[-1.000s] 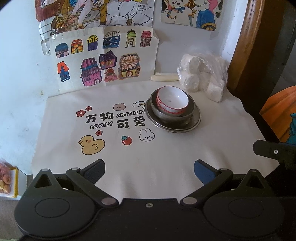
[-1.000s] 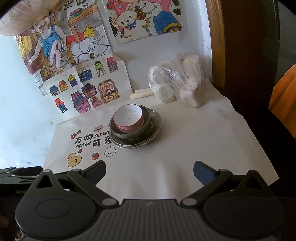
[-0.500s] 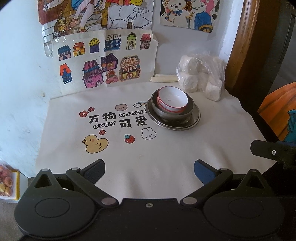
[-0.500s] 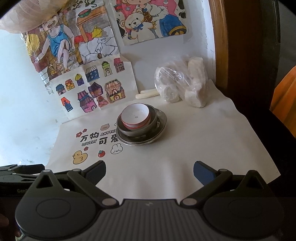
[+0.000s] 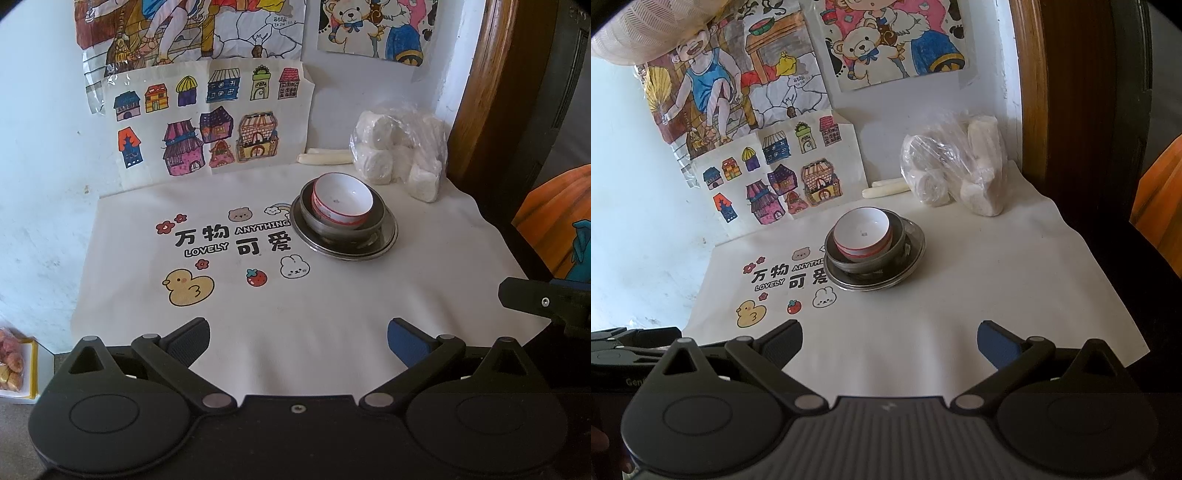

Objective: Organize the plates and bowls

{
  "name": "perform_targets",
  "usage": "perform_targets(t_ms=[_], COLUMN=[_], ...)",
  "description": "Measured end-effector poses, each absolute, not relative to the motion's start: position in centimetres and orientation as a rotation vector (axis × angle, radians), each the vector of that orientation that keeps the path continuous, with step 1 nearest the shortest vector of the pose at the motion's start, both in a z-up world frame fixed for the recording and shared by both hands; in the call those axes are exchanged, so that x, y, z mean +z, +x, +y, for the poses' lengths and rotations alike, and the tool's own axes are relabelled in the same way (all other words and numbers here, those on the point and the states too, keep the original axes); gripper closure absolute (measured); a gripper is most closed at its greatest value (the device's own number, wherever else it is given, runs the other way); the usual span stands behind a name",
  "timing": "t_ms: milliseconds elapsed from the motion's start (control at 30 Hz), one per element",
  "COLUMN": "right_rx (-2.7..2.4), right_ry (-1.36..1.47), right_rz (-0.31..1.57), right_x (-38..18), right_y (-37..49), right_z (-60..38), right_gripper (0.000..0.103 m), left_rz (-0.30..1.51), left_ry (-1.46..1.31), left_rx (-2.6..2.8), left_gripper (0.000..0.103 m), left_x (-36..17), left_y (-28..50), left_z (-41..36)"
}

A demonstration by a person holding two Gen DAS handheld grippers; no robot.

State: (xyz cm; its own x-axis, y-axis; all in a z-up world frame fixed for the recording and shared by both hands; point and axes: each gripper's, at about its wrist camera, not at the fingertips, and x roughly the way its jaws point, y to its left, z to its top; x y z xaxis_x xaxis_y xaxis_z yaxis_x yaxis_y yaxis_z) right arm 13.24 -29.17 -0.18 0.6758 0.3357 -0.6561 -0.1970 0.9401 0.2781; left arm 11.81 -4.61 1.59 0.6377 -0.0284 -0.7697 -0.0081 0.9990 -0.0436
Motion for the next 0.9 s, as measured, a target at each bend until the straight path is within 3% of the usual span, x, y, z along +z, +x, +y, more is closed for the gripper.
perform_targets(t_ms=[900], right_rx=[0.303], right_ry=[0.184], right_rz=[0.784], right_x=[-0.09], right_y=[14.12], right_z=[-28.95], right_gripper=[0.000], left_rz=[0.878], left_ry=[-0.051], left_rx=[-0.009], left_gripper=[0.001], left_x=[1.55], left_y=[12.29], left_z=[-4.32])
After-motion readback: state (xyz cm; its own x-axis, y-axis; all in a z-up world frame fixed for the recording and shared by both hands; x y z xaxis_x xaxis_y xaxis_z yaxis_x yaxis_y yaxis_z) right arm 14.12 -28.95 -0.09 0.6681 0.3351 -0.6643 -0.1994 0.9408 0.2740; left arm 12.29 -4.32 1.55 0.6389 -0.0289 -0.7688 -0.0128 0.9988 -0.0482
